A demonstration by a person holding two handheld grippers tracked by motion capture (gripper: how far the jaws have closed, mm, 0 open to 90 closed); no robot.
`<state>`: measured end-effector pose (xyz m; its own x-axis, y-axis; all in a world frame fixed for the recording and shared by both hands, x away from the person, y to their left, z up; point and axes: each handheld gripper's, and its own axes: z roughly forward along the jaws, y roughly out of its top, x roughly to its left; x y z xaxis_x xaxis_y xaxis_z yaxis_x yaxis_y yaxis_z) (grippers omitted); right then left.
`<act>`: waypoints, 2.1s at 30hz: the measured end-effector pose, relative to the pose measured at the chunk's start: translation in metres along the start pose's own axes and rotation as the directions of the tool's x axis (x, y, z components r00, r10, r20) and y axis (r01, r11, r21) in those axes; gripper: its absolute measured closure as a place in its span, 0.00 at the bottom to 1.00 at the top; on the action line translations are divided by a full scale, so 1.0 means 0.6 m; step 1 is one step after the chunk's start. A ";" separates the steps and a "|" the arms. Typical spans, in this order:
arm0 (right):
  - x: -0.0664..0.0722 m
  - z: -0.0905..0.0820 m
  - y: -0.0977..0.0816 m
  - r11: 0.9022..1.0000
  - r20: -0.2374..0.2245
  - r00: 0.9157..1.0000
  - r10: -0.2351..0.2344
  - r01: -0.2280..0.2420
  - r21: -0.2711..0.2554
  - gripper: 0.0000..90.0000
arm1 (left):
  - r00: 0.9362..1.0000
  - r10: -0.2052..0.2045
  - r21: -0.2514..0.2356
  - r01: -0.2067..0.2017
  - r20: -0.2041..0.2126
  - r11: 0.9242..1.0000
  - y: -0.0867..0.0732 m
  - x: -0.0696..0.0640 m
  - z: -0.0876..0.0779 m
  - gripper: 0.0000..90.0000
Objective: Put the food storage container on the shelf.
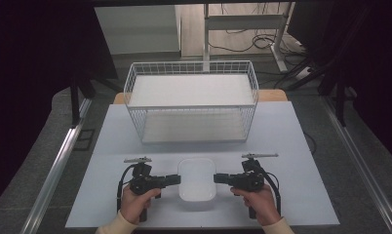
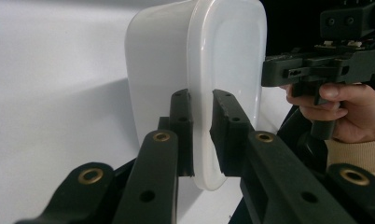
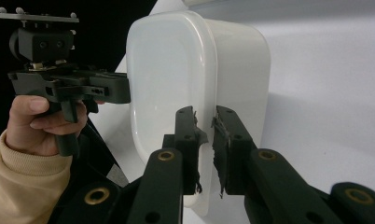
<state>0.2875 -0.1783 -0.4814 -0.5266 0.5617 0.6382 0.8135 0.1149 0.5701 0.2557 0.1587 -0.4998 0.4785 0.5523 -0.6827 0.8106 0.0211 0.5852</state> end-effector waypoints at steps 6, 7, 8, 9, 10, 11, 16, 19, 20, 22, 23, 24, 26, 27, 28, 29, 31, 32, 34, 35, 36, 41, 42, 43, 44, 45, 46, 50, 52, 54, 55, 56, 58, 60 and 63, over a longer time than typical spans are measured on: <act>0.007 -0.005 0.003 0.999 -0.007 0.999 -0.031 0.031 -0.016 0.89 | 1.000 0.029 -0.017 -0.029 0.009 0.999 0.004 -0.010 -0.010 0.89; 0.011 -0.008 0.005 0.998 -0.003 0.999 -0.051 0.051 -0.023 0.89 | 0.999 0.040 -0.021 -0.039 0.009 0.999 0.004 -0.013 -0.012 0.89; 0.014 -0.009 0.005 0.998 -0.003 0.998 -0.057 0.057 -0.027 0.89 | 0.999 0.052 -0.032 -0.051 0.009 0.998 0.005 -0.019 -0.016 0.89; 0.017 -0.011 0.006 0.997 -0.002 0.998 -0.067 0.066 -0.030 0.89 | 0.999 0.052 -0.032 -0.051 0.009 0.998 0.005 -0.019 -0.016 0.89; 0.017 -0.011 0.006 0.997 -0.002 0.998 -0.067 0.066 -0.030 0.89 | 0.998 0.059 -0.039 -0.059 0.008 0.997 0.005 -0.022 -0.019 0.89; 0.024 -0.016 0.009 0.996 0.000 0.997 -0.082 0.082 -0.041 0.89 | 0.998 0.067 -0.043 -0.067 0.008 0.997 0.006 -0.025 -0.021 0.89; 0.044 -0.028 0.015 0.990 0.003 0.992 -0.124 0.123 -0.070 0.89 | 0.993 0.114 -0.077 -0.114 0.006 0.991 0.013 -0.048 -0.039 0.89; 0.053 -0.033 0.018 0.986 0.012 0.989 -0.148 0.148 -0.082 0.89 | 0.992 0.128 -0.084 -0.127 0.004 0.988 0.014 -0.053 -0.043 0.90; 0.055 -0.034 0.018 0.984 0.014 0.987 -0.157 0.158 -0.085 0.89 | 0.990 0.138 -0.089 -0.137 0.001 0.987 0.015 -0.057 -0.046 0.90; 0.057 -0.036 0.019 0.983 0.017 0.987 -0.162 0.162 -0.086 0.89 | 0.990 0.144 -0.092 -0.144 0.000 0.985 0.015 -0.058 -0.046 0.90; 0.059 -0.036 0.020 0.982 0.020 0.986 -0.168 0.169 -0.087 0.89 | 0.989 0.147 -0.097 -0.146 -0.001 0.984 0.015 -0.060 -0.047 0.90; 0.061 -0.037 0.021 0.981 0.021 0.985 -0.173 0.174 -0.088 0.89 | 0.988 0.155 -0.099 -0.155 -0.005 0.983 0.016 -0.061 -0.049 0.90; 0.065 -0.037 0.024 0.977 0.031 0.981 -0.192 0.194 -0.091 0.88 | 0.986 0.166 -0.103 -0.166 -0.013 0.981 0.018 -0.063 -0.051 0.90; 0.069 -0.037 0.028 0.974 0.037 0.979 -0.203 0.205 -0.094 0.88 | 0.986 0.166 -0.110 -0.167 -0.014 0.980 0.020 -0.063 -0.052 0.90; 0.071 -0.037 0.030 0.972 0.038 0.977 -0.209 0.211 -0.099 0.88 | 0.986 0.166 -0.115 -0.166 -0.014 0.979 0.021 -0.064 -0.054 0.90; 0.074 -0.037 0.032 0.970 0.039 0.975 -0.217 0.220 -0.101 0.88 | 0.985 0.173 -0.120 -0.174 -0.017 0.977 0.023 -0.066 -0.059 0.90; 0.076 -0.038 0.033 0.968 0.040 0.974 -0.224 0.227 -0.104 0.88 | 0.984 0.177 -0.126 -0.178 -0.016 0.976 0.025 -0.068 -0.062 0.90; 0.080 -0.039 0.036 0.966 0.037 0.972 -0.232 0.234 -0.110 0.88 | 0.983 0.181 -0.127 -0.182 -0.017 0.975 0.026 -0.069 -0.064 0.90; 0.082 -0.040 0.038 0.964 0.038 0.971 -0.236 0.239 -0.114 0.88 | 0.981 0.191 -0.132 -0.192 -0.021 0.972 0.028 -0.073 -0.066 0.90; 0.084 -0.041 0.039 0.963 0.040 0.969 -0.242 0.245 -0.115 0.88 | 0.981 0.195 -0.133 -0.196 -0.020 0.972 0.029 -0.074 -0.067 0.90; 0.086 -0.042 0.040 0.961 0.042 0.968 -0.247 0.250 -0.117 0.88 | 0.981 0.195 -0.137 -0.195 -0.017 0.971 0.030 -0.075 -0.068 0.90; 0.090 -0.042 0.052 0.957 0.045 0.966 -0.256 0.260 -0.132 0.88 | 0.979 0.203 -0.148 -0.204 -0.021 0.968 0.041 -0.076 -0.073 0.90; 0.090 -0.042 0.052 0.957 0.045 0.966 -0.256 0.260 -0.132 0.88 | 0.978 0.208 -0.149 -0.209 -0.023 0.966 0.042 -0.077 -0.075 0.90; 0.091 -0.042 0.054 0.957 0.042 0.966 -0.255 0.258 -0.131 0.88 | 0.977 0.212 -0.152 -0.213 -0.025 0.965 0.043 -0.078 -0.076 0.90; 0.093 -0.042 0.056 0.956 0.044 0.965 -0.259 0.263 -0.134 0.88 | 0.976 0.214 -0.154 -0.216 -0.026 0.964 0.045 -0.079 -0.077 0.90; 0.096 -0.043 0.058 0.952 0.047 0.962 -0.269 0.273 -0.138 0.88 | 0.976 0.218 -0.155 -0.219 -0.027 0.963 0.046 -0.080 -0.078 0.90; 0.098 -0.045 0.059 0.952 0.048 0.962 -0.268 0.272 -0.139 0.88 | 0.975 0.220 -0.157 -0.222 -0.027 0.962 0.047 -0.081 -0.079 0.90; 0.101 -0.049 0.065 0.948 0.052 0.959 -0.280 0.285 -0.143 0.88 | 0.970 0.240 -0.154 -0.243 -0.040 0.958 0.055 -0.093 -0.082 0.90; 0.102 -0.053 0.070 0.946 0.050 0.956 -0.287 0.292 -0.143 0.88 | 0.966 0.253 -0.148 -0.258 -0.053 0.955 0.062 -0.098 -0.082 0.90; 0.103 -0.054 0.078 0.944 0.060 0.955 -0.290 0.296 -0.146 0.88 | 0.968 0.244 -0.151 -0.249 -0.055 0.957 0.072 -0.096 -0.079 0.90; 0.103 -0.054 0.083 0.943 0.065 0.954 -0.291 0.298 -0.148 0.88 | 0.968 0.243 -0.154 -0.248 -0.057 0.956 0.077 -0.095 -0.078 0.90; 0.102 -0.054 0.088 0.943 0.066 0.955 -0.290 0.297 -0.152 0.88 | 0.969 0.242 -0.156 -0.247 -0.053 0.956 0.082 -0.095 -0.079 0.90; 0.099 -0.055 0.098 0.944 0.055 0.956 -0.288 0.294 -0.153 0.88 | 0.968 0.247 -0.161 -0.250 -0.044 0.955 0.091 -0.097 -0.081 0.90; 0.100 -0.059 0.107 0.941 0.047 0.954 -0.295 0.298 -0.162 0.88 | 0.968 0.250 -0.164 -0.251 -0.032 0.954 0.099 -0.099 -0.084 0.90; 0.106 -0.064 0.114 0.935 0.053 0.951 -0.305 0.309 -0.174 0.88 | 0.964 0.264 -0.166 -0.267 -0.039 0.949 0.109 -0.109 -0.090 0.90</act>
<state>0.3002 -0.1664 -0.3820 -0.7356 0.5423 0.4060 0.5550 0.1387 0.8202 0.2593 0.1689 -0.3934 0.6623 0.5701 -0.4862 0.5857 0.0107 0.8105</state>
